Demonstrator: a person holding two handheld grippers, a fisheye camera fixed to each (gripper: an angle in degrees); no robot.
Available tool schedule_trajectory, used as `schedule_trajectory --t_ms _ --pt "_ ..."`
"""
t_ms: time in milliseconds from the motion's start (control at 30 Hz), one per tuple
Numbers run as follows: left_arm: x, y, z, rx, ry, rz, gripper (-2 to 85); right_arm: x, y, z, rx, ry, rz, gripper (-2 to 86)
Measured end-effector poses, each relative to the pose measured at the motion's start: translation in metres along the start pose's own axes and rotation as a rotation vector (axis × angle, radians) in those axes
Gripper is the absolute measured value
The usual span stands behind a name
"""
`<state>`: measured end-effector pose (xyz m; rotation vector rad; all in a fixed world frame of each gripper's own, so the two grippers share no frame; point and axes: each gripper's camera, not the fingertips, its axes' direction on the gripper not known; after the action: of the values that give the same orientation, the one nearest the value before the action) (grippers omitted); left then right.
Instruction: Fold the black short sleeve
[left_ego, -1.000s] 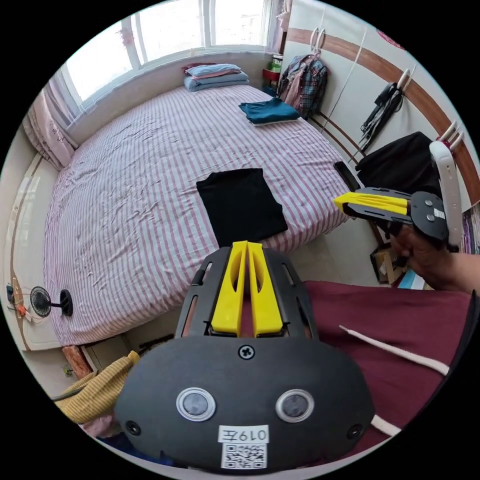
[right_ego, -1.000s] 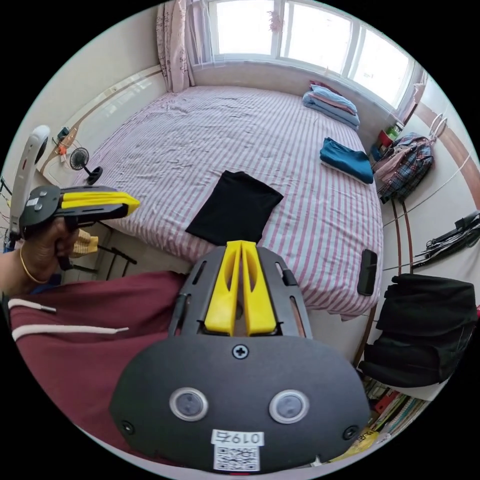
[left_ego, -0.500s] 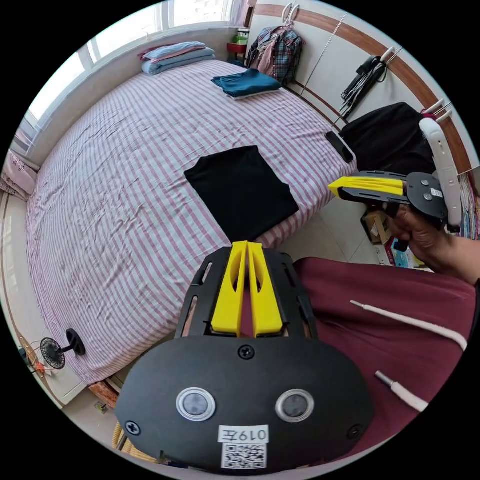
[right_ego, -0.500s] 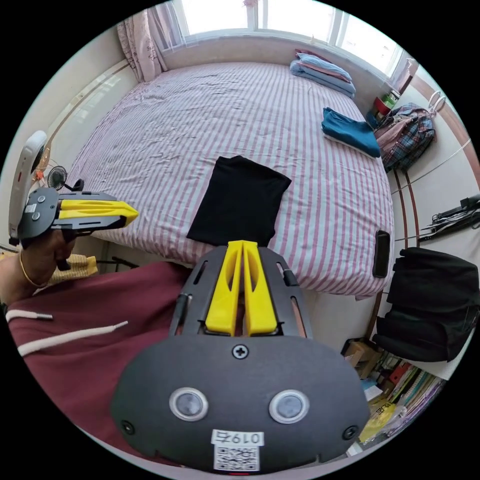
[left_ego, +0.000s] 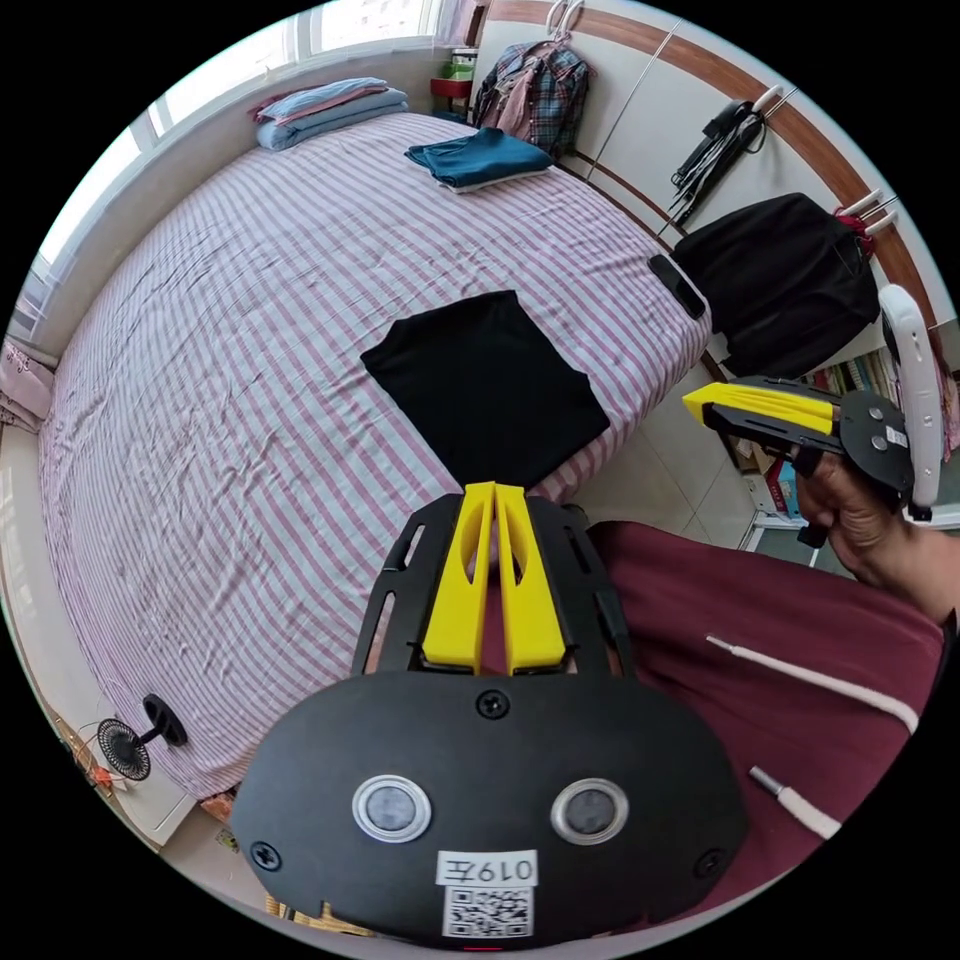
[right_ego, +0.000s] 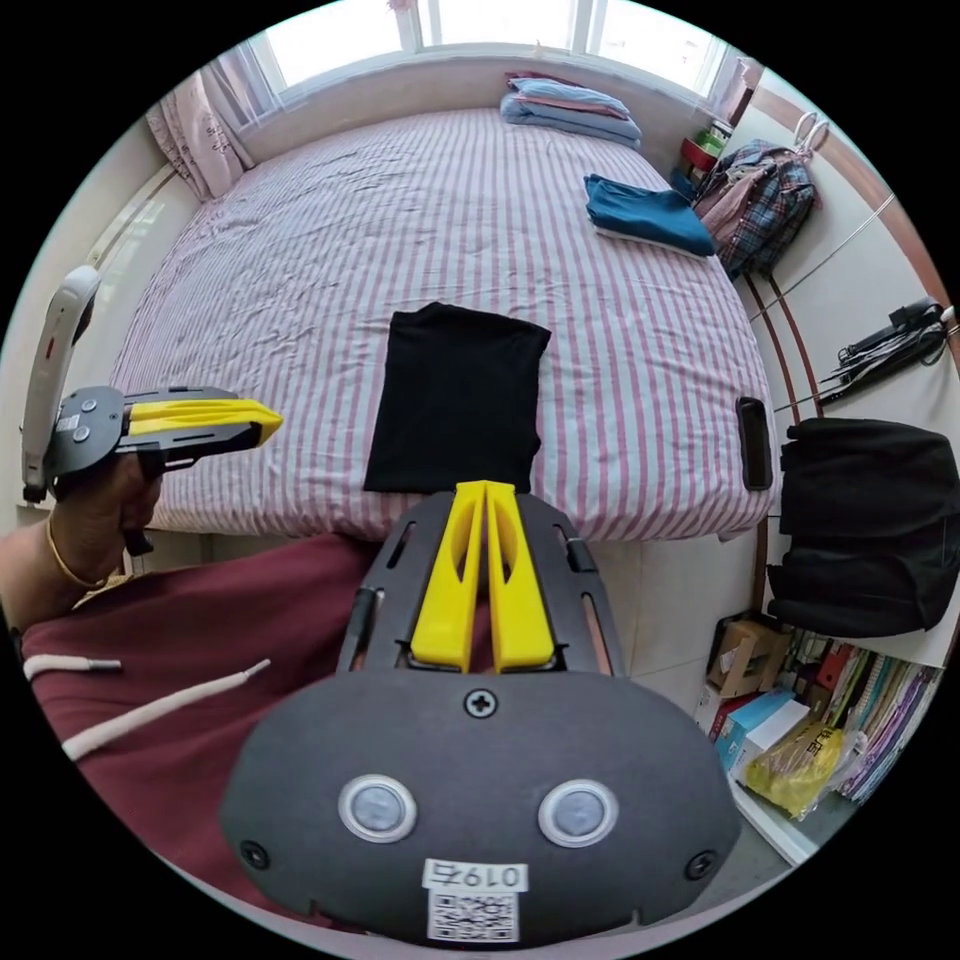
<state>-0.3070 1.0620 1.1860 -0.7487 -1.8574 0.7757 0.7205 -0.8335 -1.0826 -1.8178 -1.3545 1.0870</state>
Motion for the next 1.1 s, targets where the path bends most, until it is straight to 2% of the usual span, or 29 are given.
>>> schedule_trajectory --t_ms 167,267,400,567,667,900,1100 --pt "0.020 -0.011 0.053 -0.004 0.094 -0.072 0.8 -0.026 0.024 0.004 0.010 -0.099 0.015 1.8" --pt "0.015 -0.018 0.095 -0.022 0.218 -0.148 1.0 -0.034 0.043 0.029 -0.044 -0.261 0.098 6.2" --pt "0.002 -0.033 0.148 -0.019 0.305 -0.245 1.3 -0.040 0.083 0.078 -0.079 -0.518 0.326 3.6" --pt "-0.033 -0.063 0.255 -0.024 0.607 -0.488 2.8 -0.070 0.143 0.148 -0.076 -0.769 0.577 0.4" --pt "-0.040 -0.078 0.317 -0.011 0.755 -0.574 4.6 -0.102 0.184 0.197 -0.059 -0.914 0.708 3.7" --pt "-0.012 -0.105 0.420 -0.045 0.789 -0.553 7.9 -0.201 0.285 0.294 0.086 -1.205 0.934 9.4" --pt "0.024 -0.112 0.478 0.056 0.909 -0.538 9.0 -0.279 0.358 0.350 0.226 -1.337 1.104 10.1"
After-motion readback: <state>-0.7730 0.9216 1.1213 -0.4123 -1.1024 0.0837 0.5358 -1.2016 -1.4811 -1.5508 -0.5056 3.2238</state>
